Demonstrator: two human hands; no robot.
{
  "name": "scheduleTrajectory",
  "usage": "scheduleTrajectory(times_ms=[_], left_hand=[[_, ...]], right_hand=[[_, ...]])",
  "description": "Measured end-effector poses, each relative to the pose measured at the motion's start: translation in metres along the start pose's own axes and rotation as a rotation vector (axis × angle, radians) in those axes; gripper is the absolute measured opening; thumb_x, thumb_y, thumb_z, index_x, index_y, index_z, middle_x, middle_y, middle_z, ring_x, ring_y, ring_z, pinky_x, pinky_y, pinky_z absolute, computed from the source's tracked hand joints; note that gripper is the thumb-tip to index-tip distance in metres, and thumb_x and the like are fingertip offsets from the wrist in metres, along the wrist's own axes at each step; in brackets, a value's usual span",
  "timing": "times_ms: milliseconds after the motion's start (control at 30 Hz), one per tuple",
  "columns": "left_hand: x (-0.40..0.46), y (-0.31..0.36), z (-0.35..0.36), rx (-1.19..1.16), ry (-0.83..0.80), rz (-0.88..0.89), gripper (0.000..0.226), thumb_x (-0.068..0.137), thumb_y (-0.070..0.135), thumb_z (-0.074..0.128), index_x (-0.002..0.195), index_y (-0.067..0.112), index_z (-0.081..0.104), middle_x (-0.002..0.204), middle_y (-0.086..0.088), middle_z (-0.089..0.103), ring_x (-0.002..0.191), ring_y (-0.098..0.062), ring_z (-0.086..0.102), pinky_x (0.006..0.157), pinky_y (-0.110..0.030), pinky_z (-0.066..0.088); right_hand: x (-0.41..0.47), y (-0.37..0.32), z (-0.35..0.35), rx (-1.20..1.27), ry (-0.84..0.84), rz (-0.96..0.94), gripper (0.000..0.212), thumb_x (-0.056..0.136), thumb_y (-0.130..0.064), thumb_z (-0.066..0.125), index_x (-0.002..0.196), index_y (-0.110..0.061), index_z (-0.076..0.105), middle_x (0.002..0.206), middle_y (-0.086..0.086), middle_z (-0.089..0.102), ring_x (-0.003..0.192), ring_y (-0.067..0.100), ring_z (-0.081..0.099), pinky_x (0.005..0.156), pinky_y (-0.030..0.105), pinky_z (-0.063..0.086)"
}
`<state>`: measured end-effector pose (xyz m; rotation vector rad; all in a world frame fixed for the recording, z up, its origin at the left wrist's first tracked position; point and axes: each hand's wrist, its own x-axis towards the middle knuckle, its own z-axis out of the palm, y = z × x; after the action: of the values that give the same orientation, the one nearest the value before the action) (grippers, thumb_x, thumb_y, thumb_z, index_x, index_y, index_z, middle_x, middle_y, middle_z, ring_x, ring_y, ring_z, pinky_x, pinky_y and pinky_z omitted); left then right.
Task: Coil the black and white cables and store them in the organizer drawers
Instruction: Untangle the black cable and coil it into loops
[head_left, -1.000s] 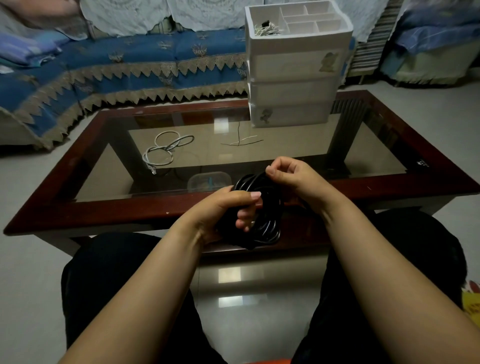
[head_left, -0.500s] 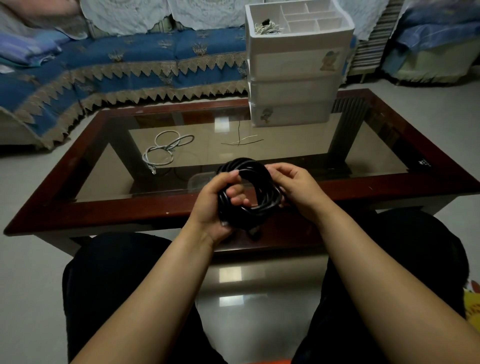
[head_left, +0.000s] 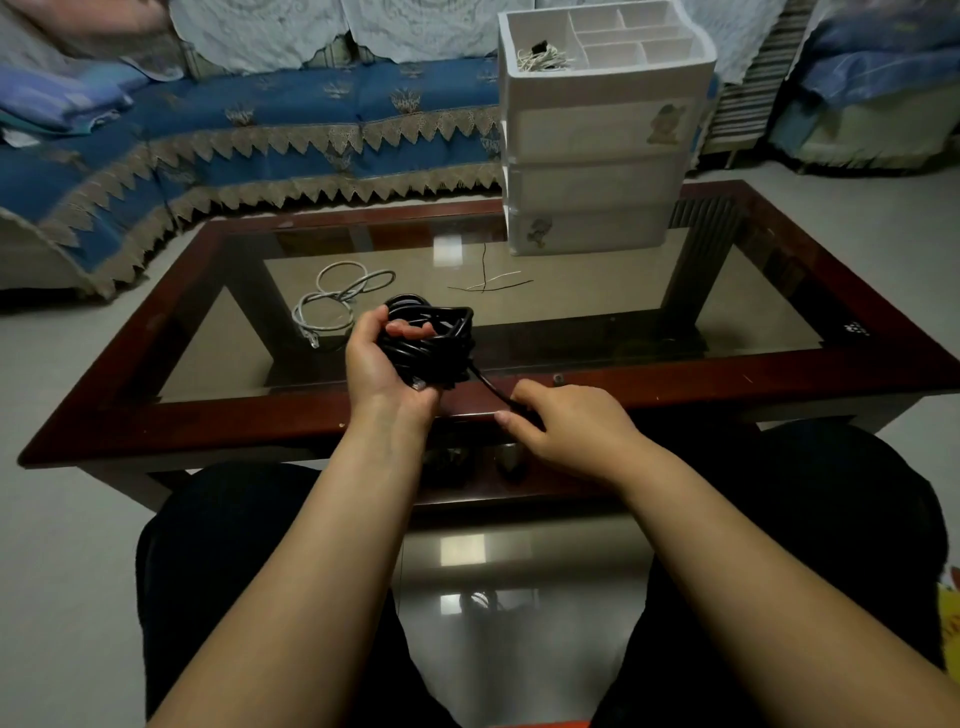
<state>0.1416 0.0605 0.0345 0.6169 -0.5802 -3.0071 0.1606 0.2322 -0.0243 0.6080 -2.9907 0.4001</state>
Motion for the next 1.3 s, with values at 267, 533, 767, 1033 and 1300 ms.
scheduleTrajectory(times_ms=[267,533,767,1033,1300], left_hand=[[0.002,-0.026,-0.005,0.439,0.145,0.242,0.016,0.088,0.010,0.059,0.073,0.007,0.056,0.052,0.001,0.053,0.042,-0.011,0.053,0.053,-0.026,0.051],[-0.007,-0.030,-0.001,1.474,-0.065,0.155,0.057,0.087,0.061,0.050,0.077,0.007,0.063,0.064,-0.003,0.063,0.058,-0.015,0.060,0.055,-0.023,0.047],[-0.023,-0.033,0.000,1.433,-0.228,-0.232,0.084,0.083,0.077,0.013,0.071,0.010,0.062,0.056,-0.011,0.060,0.047,-0.022,0.061,0.047,-0.027,0.052],[-0.021,-0.024,-0.014,1.032,-0.464,-0.471,0.087,0.072,0.085,0.015,0.058,0.018,0.069,0.046,-0.003,0.041,0.038,-0.012,0.044,0.049,-0.025,0.047],[-0.014,-0.009,-0.018,0.814,-0.636,-0.575,0.068,0.041,0.072,0.076,0.078,0.015,0.068,0.040,0.003,0.045,0.032,-0.006,0.046,0.044,-0.023,0.048]], right_hand=[[-0.007,-0.026,-0.021,-0.153,-0.044,-0.156,0.030,0.096,-0.044,0.042,0.107,-0.020,0.058,0.098,0.000,0.063,0.091,0.021,0.060,0.073,0.034,0.045],[-0.010,-0.039,-0.058,-0.175,-0.053,-0.298,0.029,0.092,-0.053,0.046,0.095,-0.028,0.060,0.087,-0.007,0.061,0.090,0.014,0.057,0.098,0.039,0.032],[0.001,-0.031,-0.078,0.143,-0.065,-0.182,0.037,0.075,-0.060,0.066,0.087,-0.028,0.052,0.081,-0.013,0.053,0.078,0.006,0.050,0.069,0.022,0.039],[0.008,-0.023,-0.076,0.427,-0.054,-0.055,0.042,0.072,-0.054,0.072,0.099,-0.030,0.052,0.089,-0.010,0.059,0.082,0.005,0.057,0.073,0.032,0.053],[0.016,-0.027,-0.075,0.120,0.073,-0.195,0.055,0.079,-0.069,0.053,0.116,-0.029,0.051,0.133,-0.006,0.033,0.111,0.007,0.038,0.082,0.027,0.039]])
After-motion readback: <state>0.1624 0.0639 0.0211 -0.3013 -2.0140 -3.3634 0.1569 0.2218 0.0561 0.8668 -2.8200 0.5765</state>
